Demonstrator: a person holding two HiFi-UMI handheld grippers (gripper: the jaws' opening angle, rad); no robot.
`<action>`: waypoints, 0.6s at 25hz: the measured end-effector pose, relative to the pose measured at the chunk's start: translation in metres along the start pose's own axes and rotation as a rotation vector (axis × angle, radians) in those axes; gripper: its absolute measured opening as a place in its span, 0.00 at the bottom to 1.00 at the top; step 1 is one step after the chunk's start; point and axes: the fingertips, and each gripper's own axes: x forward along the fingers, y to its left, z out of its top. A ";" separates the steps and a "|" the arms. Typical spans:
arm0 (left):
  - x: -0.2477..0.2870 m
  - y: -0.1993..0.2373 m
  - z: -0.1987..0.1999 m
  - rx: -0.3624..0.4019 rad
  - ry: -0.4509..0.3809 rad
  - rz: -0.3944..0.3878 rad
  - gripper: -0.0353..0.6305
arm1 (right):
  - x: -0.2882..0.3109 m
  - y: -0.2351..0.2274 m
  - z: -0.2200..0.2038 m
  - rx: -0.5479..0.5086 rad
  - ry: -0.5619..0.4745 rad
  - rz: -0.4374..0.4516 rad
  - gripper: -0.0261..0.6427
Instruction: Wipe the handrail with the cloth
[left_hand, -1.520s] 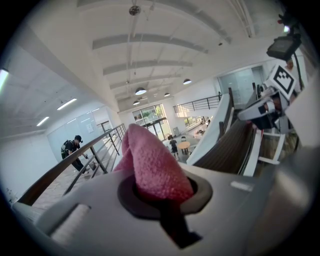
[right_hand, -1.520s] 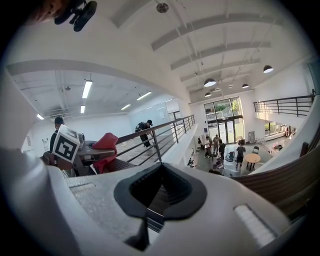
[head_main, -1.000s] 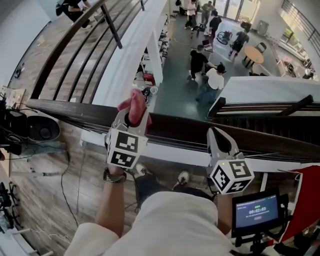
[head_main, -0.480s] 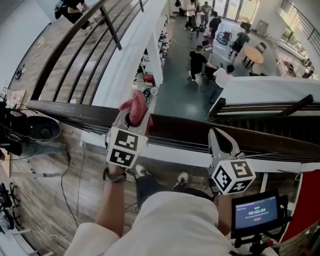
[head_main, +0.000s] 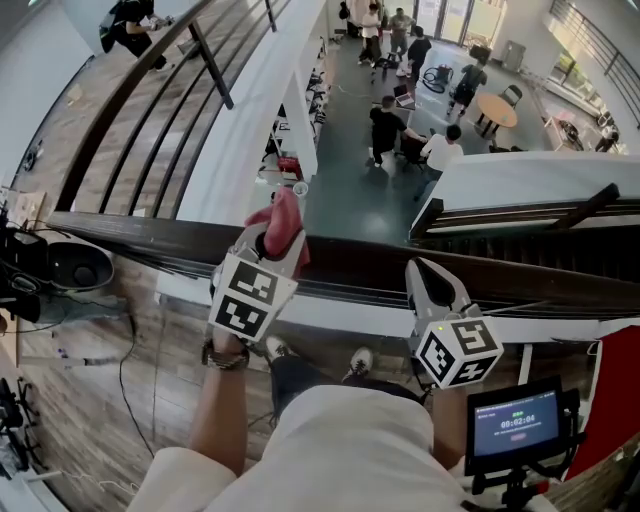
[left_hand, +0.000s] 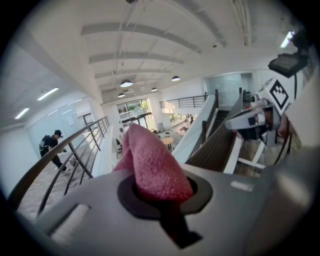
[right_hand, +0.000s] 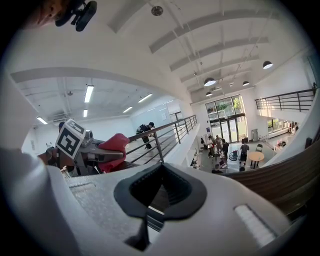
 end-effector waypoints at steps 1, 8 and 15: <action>0.003 -0.007 0.002 0.014 0.009 -0.018 0.10 | 0.001 0.000 0.000 -0.003 0.001 -0.001 0.04; 0.017 -0.027 0.012 0.033 0.019 -0.056 0.10 | 0.004 -0.001 0.003 -0.020 -0.005 -0.007 0.04; 0.018 -0.031 0.020 0.035 -0.005 -0.071 0.10 | 0.005 0.001 0.008 -0.027 -0.009 -0.007 0.04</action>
